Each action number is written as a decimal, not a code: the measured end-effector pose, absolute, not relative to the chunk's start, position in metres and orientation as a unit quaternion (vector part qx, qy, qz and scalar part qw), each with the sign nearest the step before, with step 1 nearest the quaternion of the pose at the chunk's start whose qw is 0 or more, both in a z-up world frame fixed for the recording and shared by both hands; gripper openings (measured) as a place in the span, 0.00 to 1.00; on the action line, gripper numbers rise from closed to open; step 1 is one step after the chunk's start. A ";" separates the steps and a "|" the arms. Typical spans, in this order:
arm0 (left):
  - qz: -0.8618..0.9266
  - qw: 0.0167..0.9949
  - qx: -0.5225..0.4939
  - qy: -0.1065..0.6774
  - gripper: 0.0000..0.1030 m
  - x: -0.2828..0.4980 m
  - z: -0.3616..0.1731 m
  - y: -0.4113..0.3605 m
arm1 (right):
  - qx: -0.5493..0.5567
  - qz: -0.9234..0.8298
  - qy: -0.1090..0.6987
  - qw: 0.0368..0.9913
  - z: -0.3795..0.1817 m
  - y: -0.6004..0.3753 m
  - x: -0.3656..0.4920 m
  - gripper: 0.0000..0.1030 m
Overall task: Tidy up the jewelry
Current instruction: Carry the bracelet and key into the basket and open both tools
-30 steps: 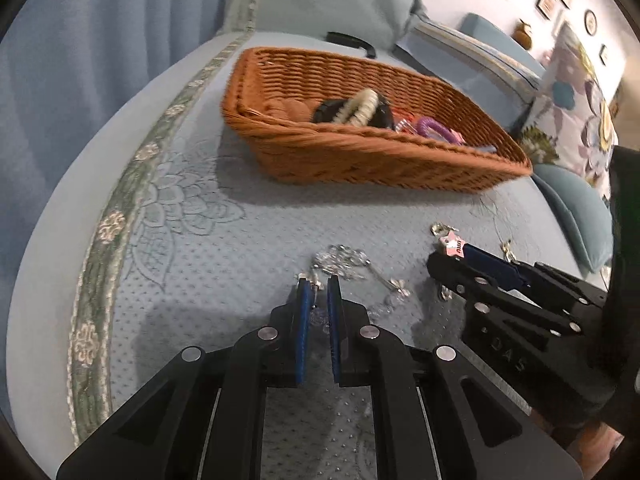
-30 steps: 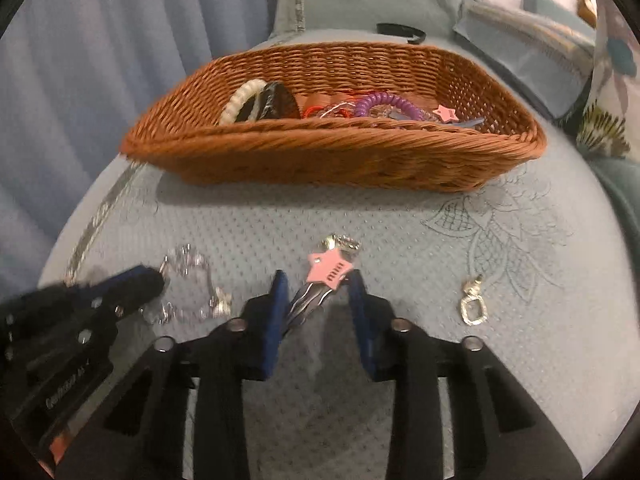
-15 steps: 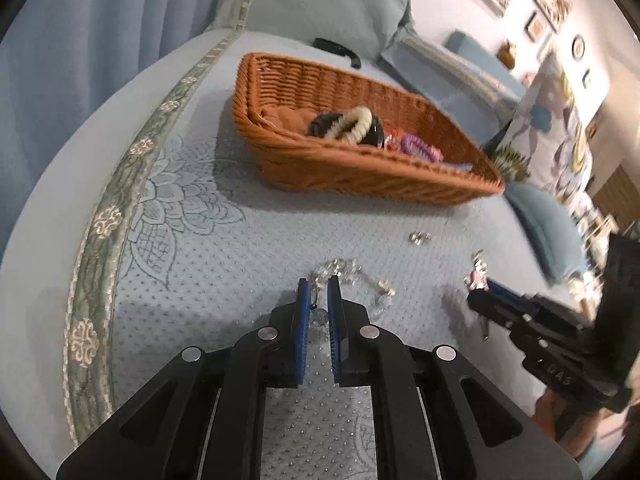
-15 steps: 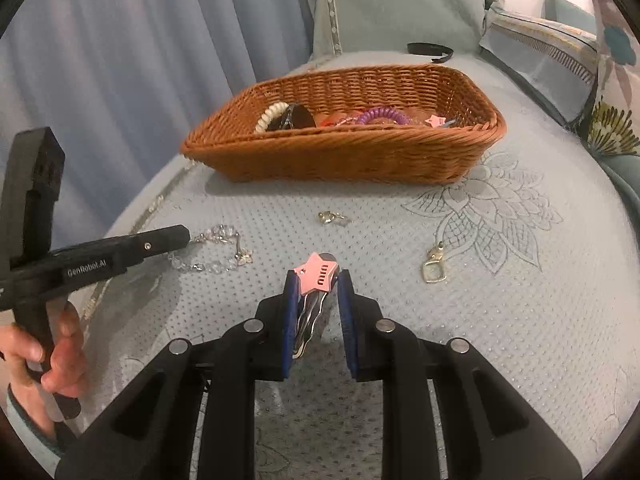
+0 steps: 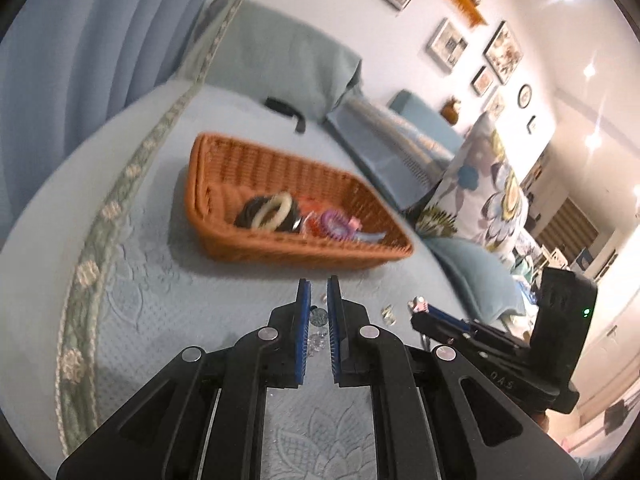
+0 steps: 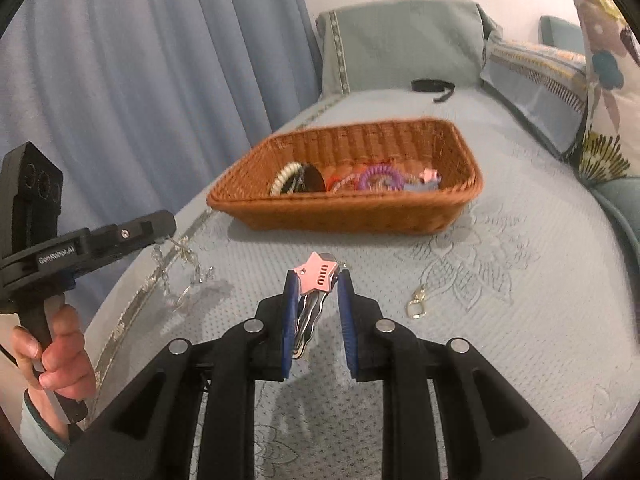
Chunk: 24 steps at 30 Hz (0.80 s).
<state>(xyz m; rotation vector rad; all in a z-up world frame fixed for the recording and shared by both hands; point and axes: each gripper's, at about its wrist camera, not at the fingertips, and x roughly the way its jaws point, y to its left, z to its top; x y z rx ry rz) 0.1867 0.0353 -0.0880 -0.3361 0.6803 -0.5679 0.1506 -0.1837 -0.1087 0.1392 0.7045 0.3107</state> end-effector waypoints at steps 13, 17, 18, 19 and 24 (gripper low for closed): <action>-0.263 0.925 -0.130 0.243 0.07 0.179 -0.022 0.021 | 0.069 0.139 0.275 0.949 -0.055 -0.191 0.161 0.17; -0.254 0.936 -0.103 0.221 0.07 0.202 0.006 0.008 | 0.064 0.131 0.251 0.957 -0.028 -0.193 0.188 0.17; -0.252 0.938 -0.098 0.216 0.07 0.208 0.011 0.004 | 0.063 0.128 0.247 0.958 -0.022 -0.193 0.196 0.17; -0.249 0.940 -0.093 0.212 0.07 0.213 0.015 0.001 | 0.060 0.126 0.243 0.960 -0.017 -0.194 0.206 0.17; -0.243 0.942 -0.085 0.214 0.07 0.256 0.011 -0.017 | 0.053 0.119 0.254 0.958 -0.017 -0.196 0.243 0.17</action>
